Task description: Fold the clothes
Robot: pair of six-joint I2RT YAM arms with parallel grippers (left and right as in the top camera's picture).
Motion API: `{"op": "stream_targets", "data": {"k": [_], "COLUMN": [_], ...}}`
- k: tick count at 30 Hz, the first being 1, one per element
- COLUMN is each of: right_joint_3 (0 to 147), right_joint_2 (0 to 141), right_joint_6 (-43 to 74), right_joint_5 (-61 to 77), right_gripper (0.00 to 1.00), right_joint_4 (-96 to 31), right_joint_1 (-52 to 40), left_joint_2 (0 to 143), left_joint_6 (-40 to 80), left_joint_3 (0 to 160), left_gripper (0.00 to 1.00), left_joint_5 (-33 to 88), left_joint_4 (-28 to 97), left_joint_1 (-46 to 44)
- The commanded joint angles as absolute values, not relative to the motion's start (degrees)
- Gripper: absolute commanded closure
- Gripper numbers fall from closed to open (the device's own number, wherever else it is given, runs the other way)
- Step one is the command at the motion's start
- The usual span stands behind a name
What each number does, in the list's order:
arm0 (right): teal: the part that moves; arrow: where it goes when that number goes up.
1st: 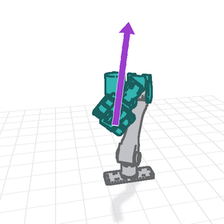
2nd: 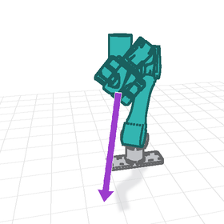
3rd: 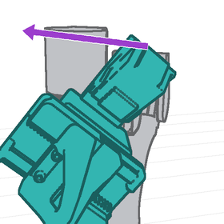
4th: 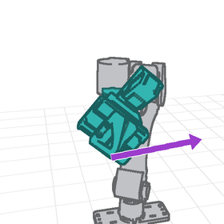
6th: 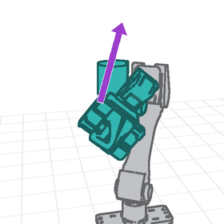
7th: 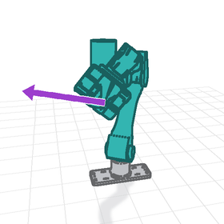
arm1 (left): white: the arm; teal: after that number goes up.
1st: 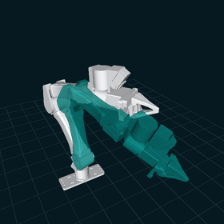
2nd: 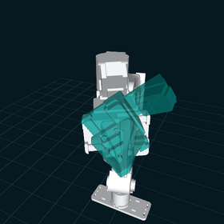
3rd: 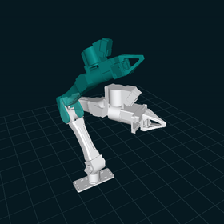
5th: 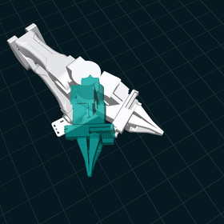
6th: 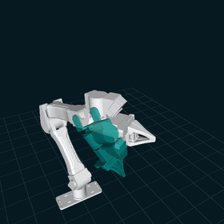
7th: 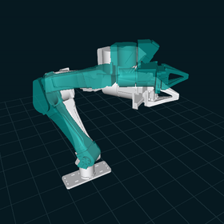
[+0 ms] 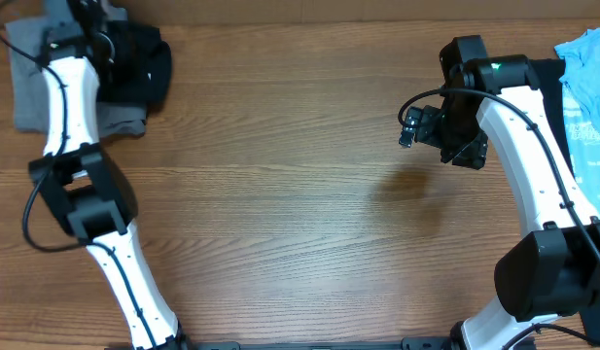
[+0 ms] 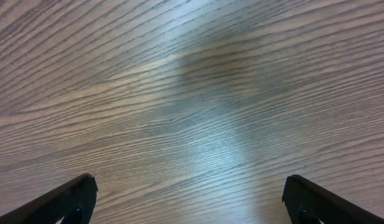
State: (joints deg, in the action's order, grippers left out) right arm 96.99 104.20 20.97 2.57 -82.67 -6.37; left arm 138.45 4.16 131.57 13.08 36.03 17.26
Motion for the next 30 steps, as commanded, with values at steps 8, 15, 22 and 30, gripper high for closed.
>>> {"op": "stream_targets", "data": {"k": [8,15,22,30], "right_joint_3": [96.7,96.7,96.7,96.7], "right_joint_2": [104.3,104.3,104.3,104.3], "right_joint_6": [20.6,20.7,21.3,25.0], "right_joint_5": [2.0,2.0,2.0,2.2], "right_gripper": [0.0,0.0,0.0,0.0], "right_joint_4": [-82.6,-83.5,-85.2,-83.1], "right_joint_1": [-6.3,-6.3,-6.3,-6.3], "left_joint_2": [133.0,140.0,147.1,144.4], "left_joint_6": [3.6,-0.6,-0.7,-0.6], "left_joint_3": [131.4,131.4,131.4,131.4], "left_gripper": [0.68,0.66,0.5,0.25], "left_joint_5": [5.4,4.3,0.0,0.1], "left_joint_4": [36.0,35.1,36.8,37.3], "left_joint_1": [20.4,22.2,24.8,25.5]}}
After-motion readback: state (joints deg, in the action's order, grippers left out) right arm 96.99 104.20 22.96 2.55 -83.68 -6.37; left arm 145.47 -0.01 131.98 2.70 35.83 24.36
